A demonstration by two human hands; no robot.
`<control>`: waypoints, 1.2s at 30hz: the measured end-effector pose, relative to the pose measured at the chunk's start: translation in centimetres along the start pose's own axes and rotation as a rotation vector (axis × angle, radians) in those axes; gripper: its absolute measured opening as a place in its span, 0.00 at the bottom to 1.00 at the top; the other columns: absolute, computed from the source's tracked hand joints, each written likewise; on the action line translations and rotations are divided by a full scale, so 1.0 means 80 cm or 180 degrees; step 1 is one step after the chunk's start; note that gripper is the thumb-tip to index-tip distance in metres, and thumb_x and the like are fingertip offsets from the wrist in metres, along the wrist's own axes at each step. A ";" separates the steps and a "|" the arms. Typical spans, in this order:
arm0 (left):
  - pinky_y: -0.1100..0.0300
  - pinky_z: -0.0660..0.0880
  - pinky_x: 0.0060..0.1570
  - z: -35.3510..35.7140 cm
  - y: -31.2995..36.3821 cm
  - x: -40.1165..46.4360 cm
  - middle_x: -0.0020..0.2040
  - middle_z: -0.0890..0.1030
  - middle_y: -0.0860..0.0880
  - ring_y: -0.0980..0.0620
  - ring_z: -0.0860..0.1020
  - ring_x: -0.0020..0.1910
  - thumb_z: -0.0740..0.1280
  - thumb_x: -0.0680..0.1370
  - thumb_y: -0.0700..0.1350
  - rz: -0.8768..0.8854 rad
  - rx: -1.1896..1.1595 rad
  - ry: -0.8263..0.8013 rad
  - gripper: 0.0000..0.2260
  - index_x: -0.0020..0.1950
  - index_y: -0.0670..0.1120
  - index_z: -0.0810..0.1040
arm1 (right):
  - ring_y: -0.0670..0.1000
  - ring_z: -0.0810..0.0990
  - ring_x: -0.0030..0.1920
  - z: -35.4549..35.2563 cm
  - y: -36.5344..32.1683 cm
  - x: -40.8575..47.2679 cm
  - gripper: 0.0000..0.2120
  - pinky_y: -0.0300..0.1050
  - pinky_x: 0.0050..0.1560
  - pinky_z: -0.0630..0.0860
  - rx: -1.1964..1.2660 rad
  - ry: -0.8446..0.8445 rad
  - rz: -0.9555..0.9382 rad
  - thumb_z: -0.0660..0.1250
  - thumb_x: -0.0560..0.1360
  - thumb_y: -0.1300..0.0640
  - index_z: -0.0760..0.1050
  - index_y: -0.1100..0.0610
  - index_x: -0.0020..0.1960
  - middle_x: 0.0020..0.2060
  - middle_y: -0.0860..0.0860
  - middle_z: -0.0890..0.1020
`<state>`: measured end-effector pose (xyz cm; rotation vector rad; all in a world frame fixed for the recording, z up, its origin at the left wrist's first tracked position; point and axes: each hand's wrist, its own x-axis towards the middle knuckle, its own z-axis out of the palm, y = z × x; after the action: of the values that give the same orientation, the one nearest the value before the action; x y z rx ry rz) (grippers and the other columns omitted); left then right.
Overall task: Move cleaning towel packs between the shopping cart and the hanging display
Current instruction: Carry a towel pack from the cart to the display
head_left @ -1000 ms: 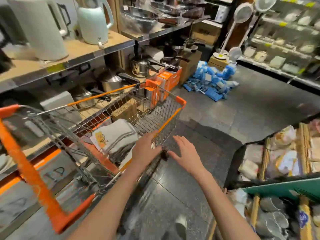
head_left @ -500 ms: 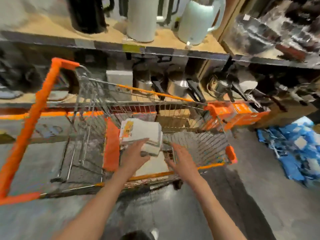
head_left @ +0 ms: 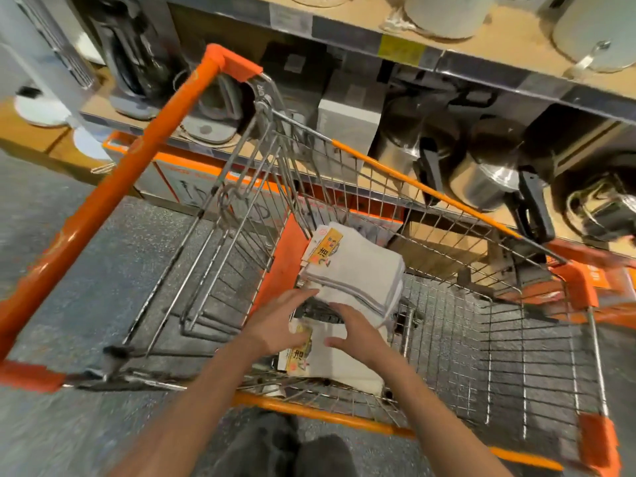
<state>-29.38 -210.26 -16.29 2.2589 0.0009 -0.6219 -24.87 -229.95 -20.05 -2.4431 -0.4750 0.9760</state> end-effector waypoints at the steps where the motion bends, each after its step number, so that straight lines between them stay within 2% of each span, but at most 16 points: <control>1: 0.53 0.63 0.69 0.002 -0.003 0.007 0.74 0.60 0.53 0.52 0.62 0.71 0.70 0.72 0.48 0.0065 0.0072 -0.0067 0.35 0.72 0.65 0.55 | 0.52 0.63 0.71 0.006 0.007 0.012 0.37 0.47 0.68 0.63 -0.0002 -0.0114 0.0003 0.70 0.73 0.50 0.56 0.53 0.75 0.72 0.51 0.65; 4: 0.55 0.61 0.70 -0.001 -0.007 0.027 0.74 0.59 0.55 0.53 0.60 0.72 0.71 0.72 0.47 0.0053 0.0133 -0.0113 0.35 0.71 0.66 0.54 | 0.53 0.63 0.71 0.023 0.031 0.044 0.38 0.46 0.69 0.62 -0.0102 -0.0394 0.0011 0.71 0.71 0.49 0.56 0.55 0.75 0.72 0.53 0.64; 8: 0.61 0.64 0.64 -0.007 -0.013 0.060 0.76 0.56 0.54 0.52 0.64 0.70 0.70 0.73 0.48 0.0029 0.0562 -0.0357 0.36 0.75 0.61 0.54 | 0.53 0.64 0.71 0.051 0.061 0.086 0.37 0.42 0.66 0.61 0.0131 -0.0658 0.0139 0.73 0.70 0.51 0.60 0.56 0.74 0.71 0.53 0.66; 11: 0.64 0.60 0.66 -0.002 -0.027 0.081 0.75 0.59 0.53 0.54 0.62 0.71 0.71 0.72 0.49 0.0053 0.0679 -0.0341 0.36 0.75 0.57 0.55 | 0.55 0.65 0.71 0.073 0.081 0.122 0.39 0.44 0.68 0.62 0.0322 -0.0896 0.0302 0.74 0.70 0.52 0.59 0.59 0.74 0.70 0.54 0.66; 12: 0.65 0.58 0.66 0.001 -0.032 0.084 0.74 0.60 0.53 0.55 0.61 0.71 0.71 0.72 0.48 0.0014 0.0615 -0.0350 0.36 0.76 0.56 0.56 | 0.54 0.65 0.71 0.078 0.085 0.131 0.39 0.44 0.69 0.62 0.0323 -0.0956 0.0335 0.74 0.69 0.51 0.59 0.59 0.74 0.70 0.54 0.66; 14: 0.68 0.55 0.66 0.009 -0.050 0.088 0.73 0.62 0.55 0.56 0.60 0.72 0.72 0.71 0.49 -0.0048 0.0575 -0.0307 0.37 0.76 0.57 0.56 | 0.53 0.65 0.71 0.088 0.090 0.149 0.44 0.44 0.68 0.62 0.0232 -0.1027 0.0284 0.73 0.66 0.42 0.58 0.58 0.74 0.71 0.53 0.66; 15: 0.67 0.55 0.67 0.014 -0.059 0.089 0.73 0.62 0.56 0.57 0.59 0.72 0.72 0.71 0.51 -0.0074 0.0596 -0.0272 0.38 0.76 0.59 0.55 | 0.53 0.66 0.70 0.093 0.093 0.158 0.46 0.44 0.67 0.63 0.0202 -0.1079 0.0232 0.72 0.65 0.39 0.58 0.58 0.74 0.70 0.54 0.67; 18: 0.66 0.57 0.68 0.018 -0.073 0.091 0.70 0.62 0.62 0.60 0.59 0.71 0.72 0.70 0.55 -0.0137 0.0686 -0.0184 0.37 0.74 0.62 0.56 | 0.56 0.70 0.67 0.110 0.105 0.184 0.41 0.48 0.64 0.68 0.0236 -0.1276 0.0391 0.73 0.70 0.49 0.55 0.56 0.75 0.67 0.56 0.71; 21: 0.67 0.61 0.65 0.007 -0.064 0.089 0.69 0.64 0.59 0.59 0.62 0.68 0.72 0.69 0.55 -0.0141 0.0726 -0.0229 0.37 0.73 0.62 0.58 | 0.55 0.67 0.69 0.124 0.115 0.197 0.45 0.48 0.67 0.67 0.0172 -0.1389 0.0506 0.74 0.68 0.47 0.52 0.53 0.76 0.71 0.52 0.66; 26: 0.57 0.64 0.67 0.002 -0.062 0.087 0.70 0.65 0.58 0.56 0.65 0.68 0.71 0.70 0.53 -0.0203 0.0801 -0.0209 0.34 0.73 0.60 0.60 | 0.54 0.73 0.64 0.138 0.125 0.202 0.41 0.48 0.60 0.72 -0.0427 -0.1350 0.0580 0.74 0.64 0.41 0.62 0.54 0.71 0.66 0.52 0.73; 33: 0.59 0.63 0.67 0.015 -0.080 0.091 0.70 0.63 0.62 0.59 0.63 0.69 0.70 0.68 0.57 -0.0289 0.0835 -0.0200 0.36 0.72 0.64 0.56 | 0.55 0.67 0.69 0.137 0.124 0.198 0.43 0.50 0.66 0.68 -0.0619 -0.1429 0.0459 0.74 0.63 0.41 0.61 0.53 0.72 0.70 0.52 0.67; 36: 0.60 0.62 0.66 0.021 -0.085 0.093 0.71 0.63 0.63 0.60 0.62 0.69 0.70 0.68 0.59 -0.0327 0.0818 -0.0222 0.37 0.72 0.65 0.55 | 0.53 0.75 0.62 0.132 0.123 0.192 0.33 0.49 0.61 0.72 -0.0375 -0.1517 0.0449 0.74 0.65 0.45 0.65 0.50 0.66 0.62 0.49 0.76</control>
<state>-24.85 -208.09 -25.16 2.4951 0.0029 -0.7938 -20.39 -227.82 -40.52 -2.3609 -0.5315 1.6464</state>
